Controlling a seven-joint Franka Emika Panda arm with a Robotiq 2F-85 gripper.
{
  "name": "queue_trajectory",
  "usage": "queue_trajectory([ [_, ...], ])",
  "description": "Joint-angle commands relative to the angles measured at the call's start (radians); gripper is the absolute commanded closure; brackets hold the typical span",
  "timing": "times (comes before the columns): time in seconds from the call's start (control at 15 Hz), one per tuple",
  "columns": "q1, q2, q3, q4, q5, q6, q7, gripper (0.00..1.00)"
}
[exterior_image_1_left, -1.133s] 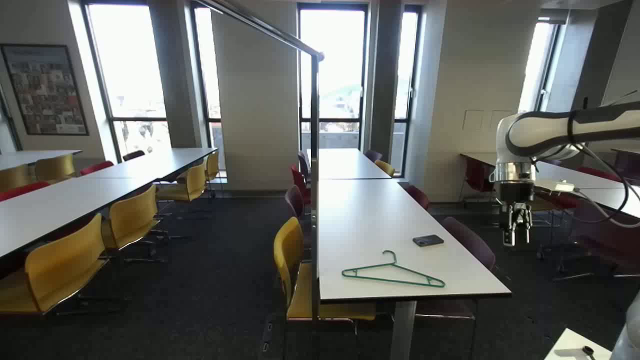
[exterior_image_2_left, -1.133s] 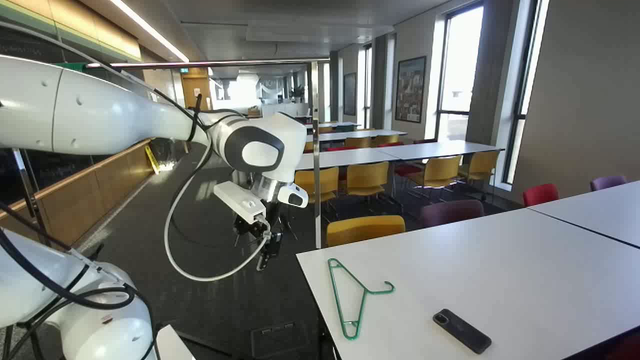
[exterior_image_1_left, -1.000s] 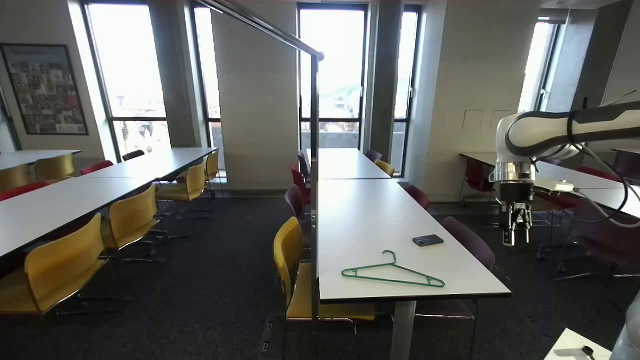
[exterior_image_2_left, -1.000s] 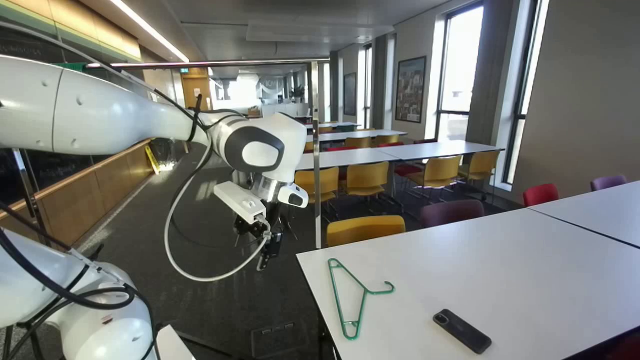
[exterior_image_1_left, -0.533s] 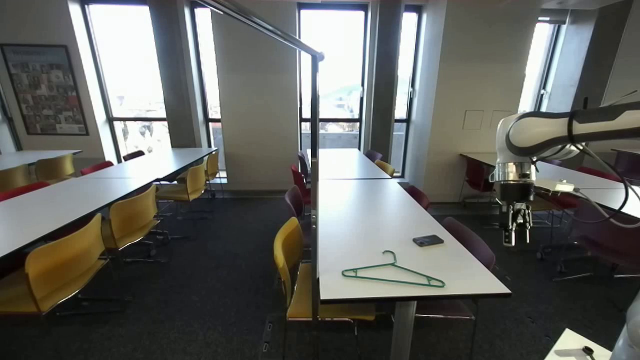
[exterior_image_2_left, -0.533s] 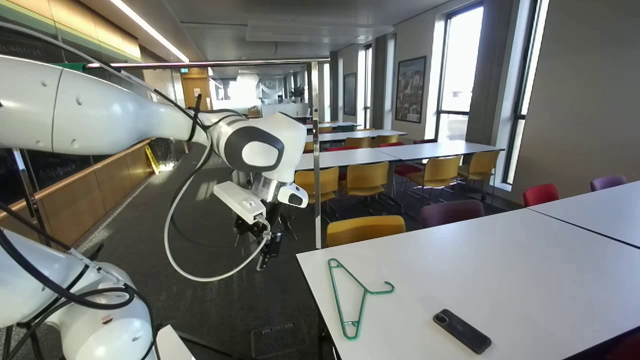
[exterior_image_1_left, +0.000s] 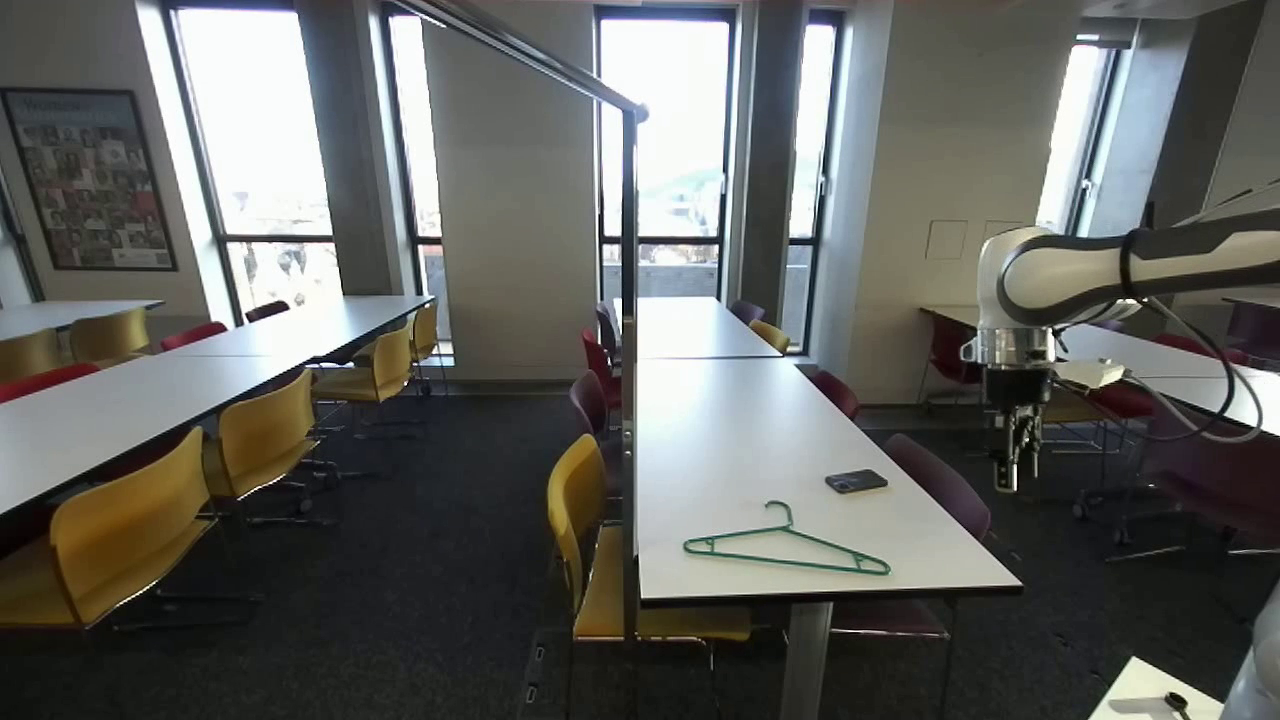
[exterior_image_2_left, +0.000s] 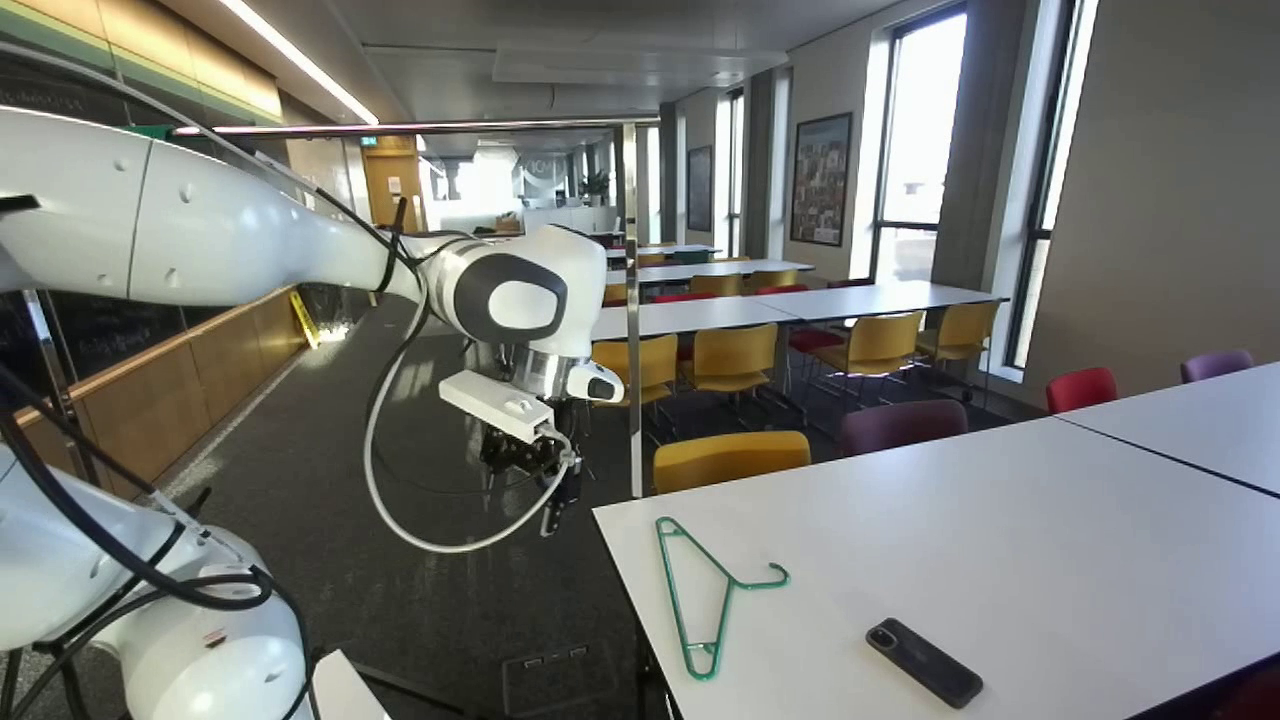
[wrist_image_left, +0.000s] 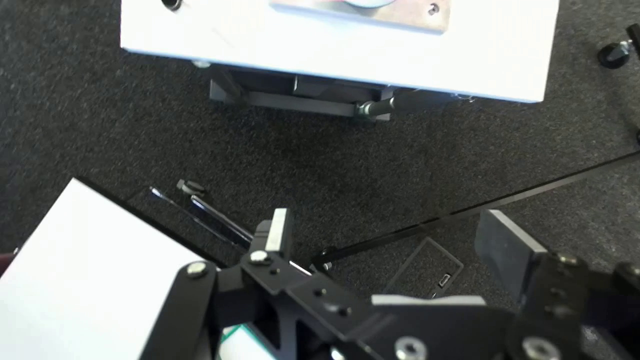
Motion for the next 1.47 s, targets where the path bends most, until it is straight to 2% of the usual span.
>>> queue_trajectory([
  [0.0, 0.017, 0.057, 0.020, 0.031, -0.012, 0.202, -0.057, 0.00],
  [0.2, 0.028, 0.111, 0.016, 0.049, 0.035, 0.343, -0.058, 0.00],
  [0.27, 0.009, 0.078, 0.030, 0.015, 0.011, 0.301, -0.034, 0.00],
  [0.93, 0.010, 0.096, 0.031, 0.016, 0.013, 0.311, -0.033, 0.00],
  [1.07, 0.024, 0.079, 0.049, 0.007, -0.039, 0.384, -0.084, 0.00],
  [1.4, 0.071, 0.174, 0.059, 0.056, -0.087, 0.527, -0.237, 0.00],
])
